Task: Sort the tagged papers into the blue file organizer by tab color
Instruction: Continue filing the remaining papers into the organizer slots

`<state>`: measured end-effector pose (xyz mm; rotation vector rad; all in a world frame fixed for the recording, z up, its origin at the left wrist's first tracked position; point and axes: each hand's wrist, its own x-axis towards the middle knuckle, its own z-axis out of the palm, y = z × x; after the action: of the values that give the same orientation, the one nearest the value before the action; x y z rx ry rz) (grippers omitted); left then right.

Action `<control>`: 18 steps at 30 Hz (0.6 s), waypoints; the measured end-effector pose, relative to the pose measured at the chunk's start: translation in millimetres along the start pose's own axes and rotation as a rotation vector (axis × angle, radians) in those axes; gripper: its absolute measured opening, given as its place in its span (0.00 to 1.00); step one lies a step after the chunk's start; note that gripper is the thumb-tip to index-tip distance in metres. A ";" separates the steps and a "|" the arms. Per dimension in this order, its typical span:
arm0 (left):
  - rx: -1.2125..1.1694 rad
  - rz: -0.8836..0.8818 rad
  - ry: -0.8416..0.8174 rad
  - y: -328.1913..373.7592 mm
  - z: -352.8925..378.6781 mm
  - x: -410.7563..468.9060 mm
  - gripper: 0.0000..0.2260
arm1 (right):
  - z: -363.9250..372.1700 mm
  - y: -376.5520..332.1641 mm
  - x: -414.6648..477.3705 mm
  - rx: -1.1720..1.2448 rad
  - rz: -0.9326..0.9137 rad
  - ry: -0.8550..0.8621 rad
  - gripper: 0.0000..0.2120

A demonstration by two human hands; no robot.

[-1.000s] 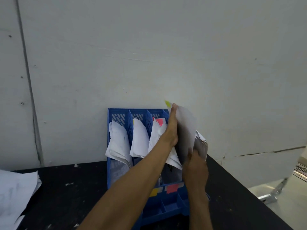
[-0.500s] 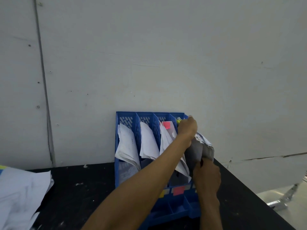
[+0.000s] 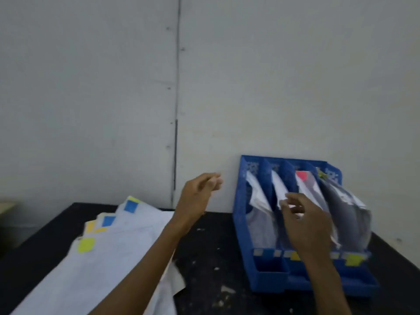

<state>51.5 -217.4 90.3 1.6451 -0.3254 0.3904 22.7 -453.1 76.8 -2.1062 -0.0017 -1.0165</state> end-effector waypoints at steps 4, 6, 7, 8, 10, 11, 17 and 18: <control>0.380 -0.138 0.272 -64.8 -117.2 -62.6 0.09 | 78.0 -57.9 -62.4 0.133 -0.022 -0.312 0.03; 0.563 -0.246 0.407 -88.4 -153.5 -90.6 0.11 | 121.3 -78.1 -98.7 0.155 0.020 -0.484 0.03; 0.642 -0.304 0.460 -96.0 -170.2 -104.6 0.12 | 141.6 -89.9 -119.0 0.146 0.058 -0.567 0.05; 0.702 -0.362 0.506 -102.3 -184.1 -117.1 0.13 | 160.7 -99.6 -140.9 0.127 0.098 -0.632 0.07; 0.765 -0.436 0.558 -107.3 -204.0 -134.9 0.15 | 186.7 -115.9 -178.3 0.043 0.167 -0.745 0.15; 0.779 -0.468 0.561 -109.3 -211.1 -140.3 0.16 | 193.8 -122.1 -193.0 -0.045 0.176 -0.786 0.20; 0.711 -0.548 0.525 -126.4 -238.4 -158.1 0.19 | 200.8 -152.4 -234.1 -0.245 0.209 -0.715 0.28; 0.694 -0.540 0.537 -127.1 -237.6 -159.3 0.19 | 201.2 -151.5 -235.8 -0.219 0.226 -0.701 0.27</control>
<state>-51.7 30.0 -71.2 2.1160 0.7226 0.5423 -51.8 -143.9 -57.1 -2.4929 -0.0005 -0.1175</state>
